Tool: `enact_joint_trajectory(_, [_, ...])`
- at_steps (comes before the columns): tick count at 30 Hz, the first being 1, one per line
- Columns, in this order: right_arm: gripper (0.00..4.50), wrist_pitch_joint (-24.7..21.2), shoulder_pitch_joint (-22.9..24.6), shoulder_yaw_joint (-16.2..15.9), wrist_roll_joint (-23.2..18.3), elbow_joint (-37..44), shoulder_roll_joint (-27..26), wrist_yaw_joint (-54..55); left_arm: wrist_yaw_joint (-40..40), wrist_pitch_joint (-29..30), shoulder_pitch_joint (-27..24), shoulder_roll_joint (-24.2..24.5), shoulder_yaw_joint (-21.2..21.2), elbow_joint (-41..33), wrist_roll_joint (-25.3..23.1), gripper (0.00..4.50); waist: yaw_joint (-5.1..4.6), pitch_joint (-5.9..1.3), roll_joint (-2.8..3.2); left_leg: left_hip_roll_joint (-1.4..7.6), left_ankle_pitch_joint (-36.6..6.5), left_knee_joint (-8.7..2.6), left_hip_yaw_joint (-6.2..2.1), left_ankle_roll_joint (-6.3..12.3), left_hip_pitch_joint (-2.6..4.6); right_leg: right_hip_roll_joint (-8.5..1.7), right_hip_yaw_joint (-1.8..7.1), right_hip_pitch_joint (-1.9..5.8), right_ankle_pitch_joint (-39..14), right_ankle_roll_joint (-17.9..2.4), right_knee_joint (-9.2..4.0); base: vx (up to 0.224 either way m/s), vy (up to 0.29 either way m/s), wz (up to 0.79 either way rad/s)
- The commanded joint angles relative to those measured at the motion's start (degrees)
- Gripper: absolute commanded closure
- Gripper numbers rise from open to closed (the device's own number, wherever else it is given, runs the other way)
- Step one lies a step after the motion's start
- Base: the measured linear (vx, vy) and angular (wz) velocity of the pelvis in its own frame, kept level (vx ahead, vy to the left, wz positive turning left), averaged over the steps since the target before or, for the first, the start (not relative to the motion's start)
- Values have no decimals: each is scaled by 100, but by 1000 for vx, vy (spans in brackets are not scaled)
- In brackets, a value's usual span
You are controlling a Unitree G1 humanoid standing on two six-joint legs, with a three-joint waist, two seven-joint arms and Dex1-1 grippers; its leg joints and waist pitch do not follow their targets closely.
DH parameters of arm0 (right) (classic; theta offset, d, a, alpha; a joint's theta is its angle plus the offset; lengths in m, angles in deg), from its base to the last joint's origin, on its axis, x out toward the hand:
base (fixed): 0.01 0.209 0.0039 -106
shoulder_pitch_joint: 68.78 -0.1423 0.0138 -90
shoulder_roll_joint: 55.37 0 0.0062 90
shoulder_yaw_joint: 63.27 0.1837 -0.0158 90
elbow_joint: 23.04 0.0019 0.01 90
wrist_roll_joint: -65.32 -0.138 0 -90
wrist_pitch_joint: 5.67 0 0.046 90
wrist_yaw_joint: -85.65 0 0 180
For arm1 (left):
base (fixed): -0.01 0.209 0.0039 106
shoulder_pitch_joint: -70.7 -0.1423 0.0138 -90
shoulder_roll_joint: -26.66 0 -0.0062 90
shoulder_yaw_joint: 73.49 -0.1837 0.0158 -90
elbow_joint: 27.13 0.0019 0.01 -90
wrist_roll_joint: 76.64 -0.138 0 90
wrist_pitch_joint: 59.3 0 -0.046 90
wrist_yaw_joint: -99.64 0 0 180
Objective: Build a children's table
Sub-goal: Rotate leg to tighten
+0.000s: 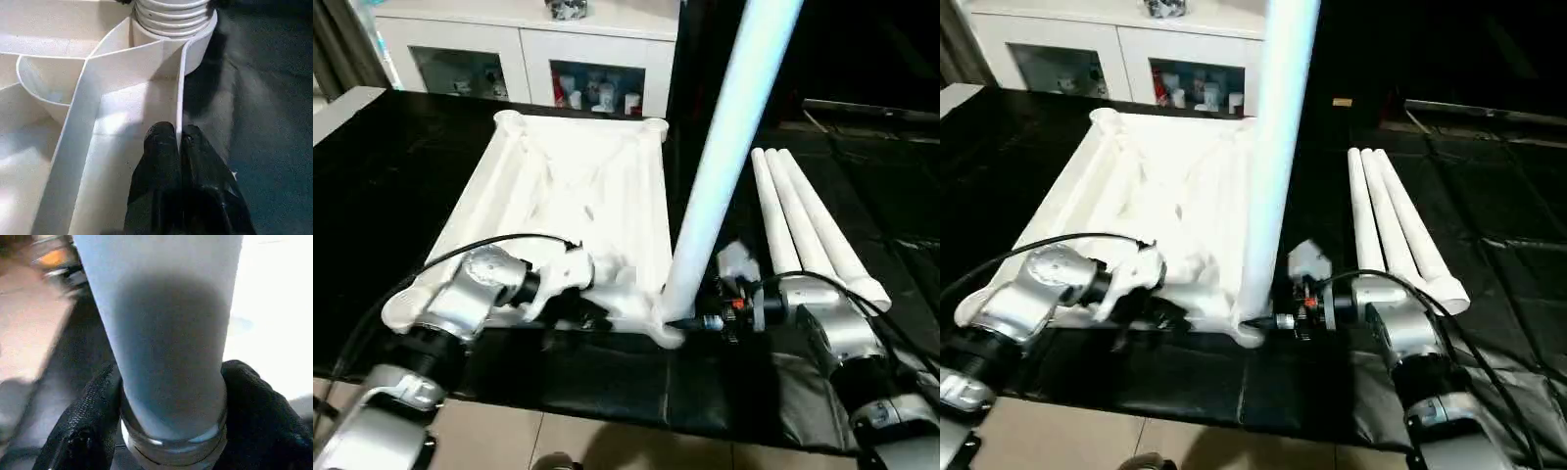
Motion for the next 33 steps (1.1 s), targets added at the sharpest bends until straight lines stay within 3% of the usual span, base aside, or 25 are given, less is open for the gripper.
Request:
enact_joint_trajectory(1, [180, -315, -3, -79, 206, -44, -504, 1063, -1125, 562, 220, -468, 296, 71, 23, 450, -37, -340, -36, 234, -1234, -400, -50, 103, 137, -480, 229, 219, -1022, -1279, -472, 0, 0, 0])
enact_joint_trajectory(2, [180, -476, -50, -16, 391, -117, -800, 1926, -1686, 996, 319, -770, 496, 60, 79, 450, -89, -318, -23, 222, -1385, -433, -68, -22, 135, -485, 236, 222, -1371, -1202, -494, 0, 0, 0])
enact_joint_trajectory(3, [180, -518, -64, 6, 427, -114, -896, 2145, -1852, 1134, 350, -860, 544, 52, 87, 450, -114, -313, -30, 221, -1441, -449, -75, -98, 139, -490, 236, 227, -1526, -1157, -502, 0, 0, 0])
enact_joint_trajectory(4, [180, -533, -68, 16, 442, -107, -939, 2236, -1922, 1195, 362, -898, 563, 46, 88, 450, -173, -292, -47, 191, -1650, -461, -90, -173, 159, -499, 227, 213, -2002, -1027, -562, 0, 0, 0])
enact_joint_trajectory(5, [180, -580, -84, 18, 482, -94, -1017, 2400, -2054, 1296, 379, -969, 596, 25, 82, 450, -198, -304, -59, 192, -1715, -446, -92, -148, 171, -519, 244, 217, -2186, -932, -603, 0, 0, 0])
enact_joint_trajectory(8, [180, -898, -288, 59, 660, -121, -1484, 3404, -2798, 1759, 463, -1443, 783, -143, 73, 450, -227, -287, -28, 189, -1791, -461, -87, -120, 202, -483, 264, 179, -2139, -933, -624, 0, 0, 0])
enact_joint_trajectory(10, [181, -978, -407, 48, 742, -119, -1674, 3753, -2992, 1911, 462, -1650, 787, -307, 49, 450, -254, -331, -32, 193, -1502, -457, -89, -123, 180, -472, 266, 219, -1632, -1004, -572, 0, 0, 0])
enact_joint_trajectory(13, [181, -990, -438, 57, 846, -87, -1792, 3997, -3058, 2035, 435, -1775, 741, -502, 15, 450, -231, -387, -42, 163, -904, -402, -52, 102, 136, -450, 264, 277, -593, -1123, -490, 0, 0, 0])
enact_joint_trajectory(14, [181, -990, -438, 57, 846, -87, -1792, 3997, -3058, 2035, 435, -1775, 741, -502, 15, 450, -232, -394, -64, 164, -772, -396, -46, 150, 124, -447, 264, 288, -368, -1155, -467, 0, 0, 0])
enact_joint_trajectory(15, [125, -951, -437, 59, 832, -97, -1793, 3996, -3047, 2034, 431, -1770, 700, -550, -3, 450, -222, -407, -56, 150, -546, -375, -45, 249, 105, -438, 254, 307, 13, -1212, -428, 0, 0, 0])
enact_joint_trajectory(18, [108, -829, -369, 60, 827, -68, -1728, 3925, -2977, 1931, 411, -1621, 603, -553, -100, 450, -213, -421, -54, 140, -324, -344, -35, 432, 83, -427, 241, 318, 512, -1301, -387, 0, 0, 0])
enact_joint_trajectory(22, [64, -669, -222, 26, 835, 61, -1527, 3704, -2775, 1805, 316, -1352, 563, -583, -154, 450, -206, -397, -19, 168, -606, -361, -44, 375, 86, -436, 235, 293, 111, -1256, -426, 0, 0, 0])
enact_joint_trajectory(26, [31, -507, -109, 243, 628, 153, -1265, 3359, -2437, 1624, 217, -1001, 478, -573, -196, 450, -233, -381, -17, 179, -842, -388, -56, 256, 90, -442, 235, 296, -265, -1186, -461, 0, 0, 0])
enact_joint_trajectory(33, [8, -84, 102, 214, 510, 315, -455, 2012, -1626, 986, 160, -469, 323, -318, -206, 450, -219, -399, -32, 175, -707, -345, -41, 386, 77, -427, 233, 303, 171, -1268, -415, 0, 0, 0])
